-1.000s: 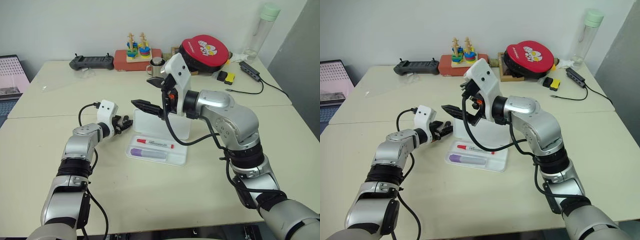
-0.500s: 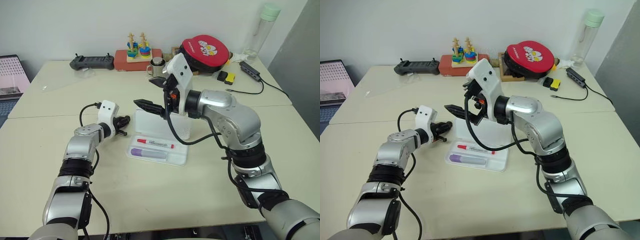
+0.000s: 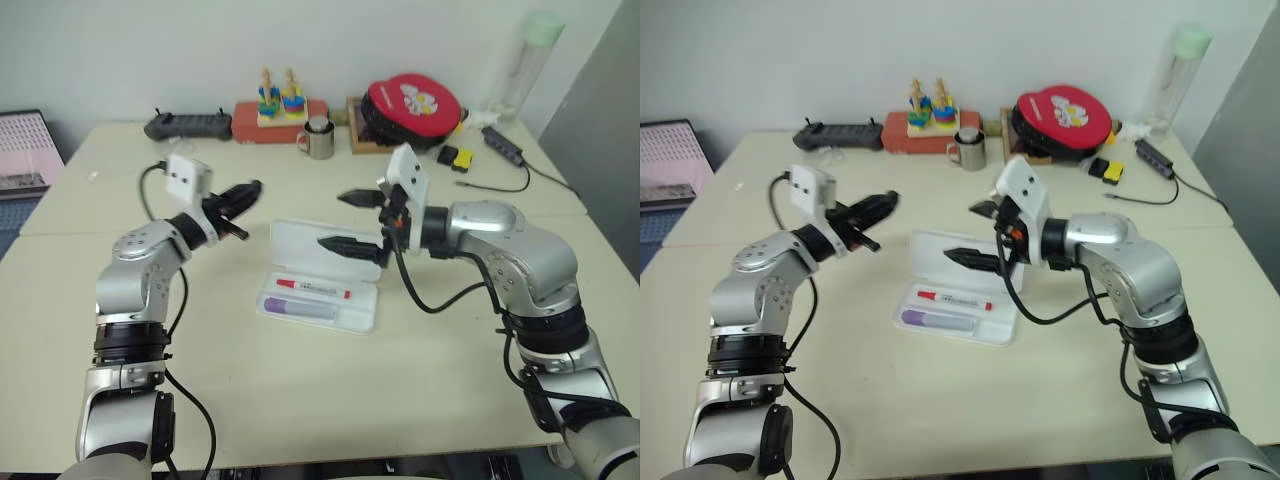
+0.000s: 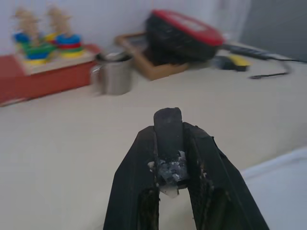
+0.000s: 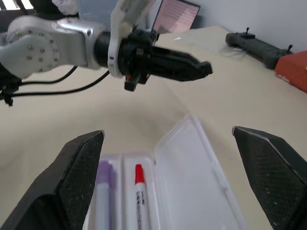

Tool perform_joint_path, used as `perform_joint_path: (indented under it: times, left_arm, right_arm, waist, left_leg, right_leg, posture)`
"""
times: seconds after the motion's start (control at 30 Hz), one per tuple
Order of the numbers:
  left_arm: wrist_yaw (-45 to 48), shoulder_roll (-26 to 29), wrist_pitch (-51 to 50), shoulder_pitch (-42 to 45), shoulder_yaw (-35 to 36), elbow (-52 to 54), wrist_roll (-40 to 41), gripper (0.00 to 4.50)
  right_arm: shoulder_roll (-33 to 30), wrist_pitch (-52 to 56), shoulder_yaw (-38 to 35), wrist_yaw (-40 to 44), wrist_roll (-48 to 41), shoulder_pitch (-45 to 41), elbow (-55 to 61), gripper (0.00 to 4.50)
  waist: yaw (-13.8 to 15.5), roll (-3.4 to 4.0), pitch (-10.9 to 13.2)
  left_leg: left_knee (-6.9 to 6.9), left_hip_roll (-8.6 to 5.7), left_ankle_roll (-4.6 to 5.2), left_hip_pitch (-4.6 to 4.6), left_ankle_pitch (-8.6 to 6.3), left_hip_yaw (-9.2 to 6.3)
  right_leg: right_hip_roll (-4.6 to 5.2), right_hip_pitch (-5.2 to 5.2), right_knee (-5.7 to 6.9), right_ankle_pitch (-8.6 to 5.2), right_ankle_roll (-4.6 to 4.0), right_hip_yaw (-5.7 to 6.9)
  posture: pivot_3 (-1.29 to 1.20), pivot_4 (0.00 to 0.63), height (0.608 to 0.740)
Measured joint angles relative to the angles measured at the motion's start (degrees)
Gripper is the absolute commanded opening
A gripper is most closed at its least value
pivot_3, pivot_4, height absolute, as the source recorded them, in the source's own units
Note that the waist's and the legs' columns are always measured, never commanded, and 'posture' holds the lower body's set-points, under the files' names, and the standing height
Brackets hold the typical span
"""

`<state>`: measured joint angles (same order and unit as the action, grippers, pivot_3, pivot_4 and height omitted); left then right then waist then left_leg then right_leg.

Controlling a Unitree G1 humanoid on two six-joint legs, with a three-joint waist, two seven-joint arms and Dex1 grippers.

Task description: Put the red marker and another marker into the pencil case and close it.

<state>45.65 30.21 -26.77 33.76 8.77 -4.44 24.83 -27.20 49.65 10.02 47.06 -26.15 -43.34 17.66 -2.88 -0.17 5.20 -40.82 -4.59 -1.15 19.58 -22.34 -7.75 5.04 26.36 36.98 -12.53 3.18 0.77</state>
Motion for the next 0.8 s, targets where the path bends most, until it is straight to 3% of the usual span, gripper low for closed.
perform_joint_path:
  times: [0.1, 0.23, 0.43, 0.63, 0.8]
  left_arm:
    - [4.97, 1.46, -2.49, -0.27, -3.46, 6.41, 2.54, 0.44]
    - [14.25, 4.22, -5.43, -3.65, -13.38, 13.11, 3.56, 0.44]
    - [21.39, 5.65, -1.25, -5.10, -23.19, 11.44, -1.99, 0.44]
    - [21.42, 5.33, 4.66, -4.84, -27.15, 5.44, -9.21, 0.44]
    - [21.38, 1.75, 7.38, -4.79, -28.75, 2.86, -11.07, 0.44]
  right_arm:
    - [-4.06, 0.55, -0.06, 2.19, -1.64, 1.79, 3.34, 4.50]
    - [-9.49, 2.14, -0.35, 4.36, -3.16, 5.64, 6.12, 4.50]
    - [-12.93, 3.13, -0.46, 4.89, -4.36, 8.49, 9.18, 4.50]
    - [-14.59, 3.43, -0.45, 4.00, -4.30, 10.43, 10.05, 4.50]
    - [-14.66, 3.43, -0.41, 3.51, -4.30, 10.74, 10.35, 4.50]
  waist:
    - [-0.35, -0.10, -0.99]
    - [0.06, -0.07, -1.76]
    - [1.27, -0.06, -2.07]
    - [1.64, -0.07, -2.20]
    - [1.79, -0.07, -2.27]
  left_leg:
    - [0.10, -0.04, 0.00, -0.05, 0.00, 0.01]
    - [0.21, -0.05, 0.01, -0.63, 0.00, 0.04]
    - [0.20, 0.07, 0.01, -0.79, 0.00, 0.07]
    - [0.14, 0.02, 0.01, -0.75, 0.00, 0.06]
    - [0.12, 0.01, 0.01, -0.76, 0.00, 0.06]
  right_leg:
    - [0.03, -0.16, -0.02, 0.00, 0.01, -0.06]
    - [0.00, -0.64, -0.02, 0.01, 0.02, -0.14]
    - [-0.14, -0.78, 0.02, 0.01, 0.01, -0.16]
    - [-0.10, -0.79, -0.02, 0.01, 0.02, -0.15]
    - [-0.09, -0.81, -0.01, 0.01, 0.02, -0.15]
  posture:
    - [0.00, 0.000, 0.740]
    - [0.00, 0.000, 0.740]
    - [0.00, 0.000, 0.740]
    - [0.00, 0.000, 0.740]
    - [0.00, 0.000, 0.740]
